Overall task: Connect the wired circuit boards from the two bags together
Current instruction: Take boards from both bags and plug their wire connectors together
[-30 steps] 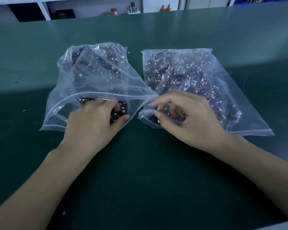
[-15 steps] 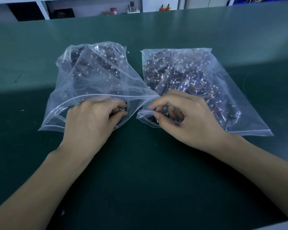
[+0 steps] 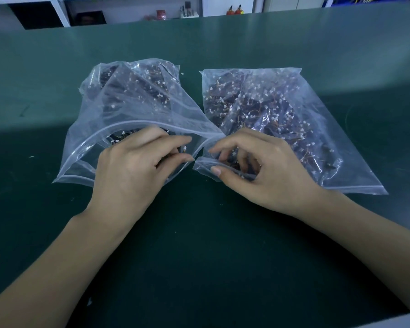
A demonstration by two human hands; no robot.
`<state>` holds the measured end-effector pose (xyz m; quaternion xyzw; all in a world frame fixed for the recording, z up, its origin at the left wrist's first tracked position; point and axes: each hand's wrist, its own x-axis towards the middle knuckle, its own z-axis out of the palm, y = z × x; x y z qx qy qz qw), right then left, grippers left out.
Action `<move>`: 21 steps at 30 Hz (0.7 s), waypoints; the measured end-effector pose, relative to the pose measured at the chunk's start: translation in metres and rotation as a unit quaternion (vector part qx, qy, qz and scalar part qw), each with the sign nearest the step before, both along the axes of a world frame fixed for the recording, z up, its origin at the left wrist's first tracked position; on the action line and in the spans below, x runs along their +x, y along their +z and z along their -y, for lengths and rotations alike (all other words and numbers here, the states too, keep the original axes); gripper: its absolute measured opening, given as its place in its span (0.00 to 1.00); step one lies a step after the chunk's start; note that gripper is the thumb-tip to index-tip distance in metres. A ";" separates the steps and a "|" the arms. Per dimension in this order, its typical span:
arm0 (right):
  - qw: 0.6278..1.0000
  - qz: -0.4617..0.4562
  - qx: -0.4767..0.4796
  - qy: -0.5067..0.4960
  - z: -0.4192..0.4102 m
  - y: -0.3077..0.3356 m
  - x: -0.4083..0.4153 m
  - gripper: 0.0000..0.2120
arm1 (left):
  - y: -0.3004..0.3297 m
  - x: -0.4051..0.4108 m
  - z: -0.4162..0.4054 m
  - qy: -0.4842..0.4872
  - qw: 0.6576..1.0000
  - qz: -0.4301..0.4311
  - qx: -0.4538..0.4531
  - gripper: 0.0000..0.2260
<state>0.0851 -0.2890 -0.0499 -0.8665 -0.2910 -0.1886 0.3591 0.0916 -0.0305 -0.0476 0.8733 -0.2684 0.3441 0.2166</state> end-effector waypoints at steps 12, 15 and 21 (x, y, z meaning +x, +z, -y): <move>1.000 -0.007 0.002 0.006 0.001 -0.003 0.001 0.12 | 0.007 -0.005 0.006 -0.058 0.995 0.054 -0.054 0.07; 1.000 0.000 -0.003 0.018 0.002 -0.003 0.003 0.13 | 0.006 -0.012 0.016 -0.099 0.990 0.047 -0.092 0.04; 0.997 0.051 0.014 0.049 0.002 -0.005 0.007 0.05 | 0.008 -0.018 0.026 -0.160 0.983 0.016 -0.093 0.07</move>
